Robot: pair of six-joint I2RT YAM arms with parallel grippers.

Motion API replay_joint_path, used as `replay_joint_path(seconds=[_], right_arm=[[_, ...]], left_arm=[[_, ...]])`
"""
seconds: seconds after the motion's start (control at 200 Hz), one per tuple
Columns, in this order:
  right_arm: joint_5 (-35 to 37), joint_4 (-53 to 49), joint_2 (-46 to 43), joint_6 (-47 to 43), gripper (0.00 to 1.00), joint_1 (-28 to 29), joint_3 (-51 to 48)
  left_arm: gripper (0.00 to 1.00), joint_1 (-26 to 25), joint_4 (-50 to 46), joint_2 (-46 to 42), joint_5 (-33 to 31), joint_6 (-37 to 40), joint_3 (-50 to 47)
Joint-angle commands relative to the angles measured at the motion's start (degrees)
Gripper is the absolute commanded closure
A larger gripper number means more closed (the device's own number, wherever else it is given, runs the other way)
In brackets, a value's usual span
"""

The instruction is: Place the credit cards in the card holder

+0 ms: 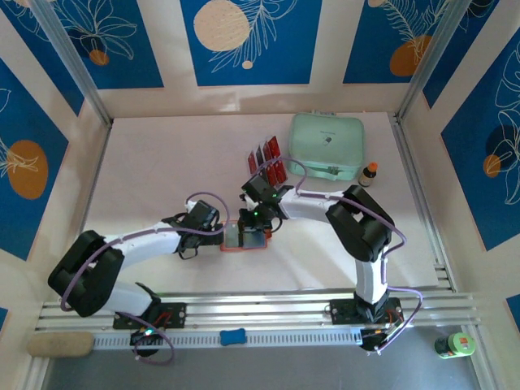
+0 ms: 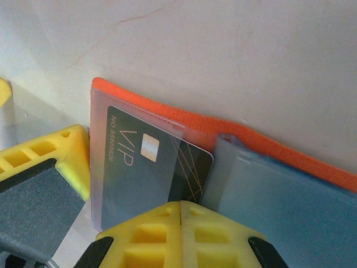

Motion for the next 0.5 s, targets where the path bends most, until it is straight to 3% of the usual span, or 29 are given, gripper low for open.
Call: replay_joint_path(seconds=[0.0,0.495], right_arm=[[-0.7,-1.5,1.1,-1.0,0.97,1.1,1.9],[-2.0,-1.3,2.9,-0.5,0.97,1.5,3.1]], left_arm=[[0.0,0.7,1.6,0.9,0.1,0.5,-1.3],[0.0,0.7,2.1,0.6,0.6,0.5,-1.5]])
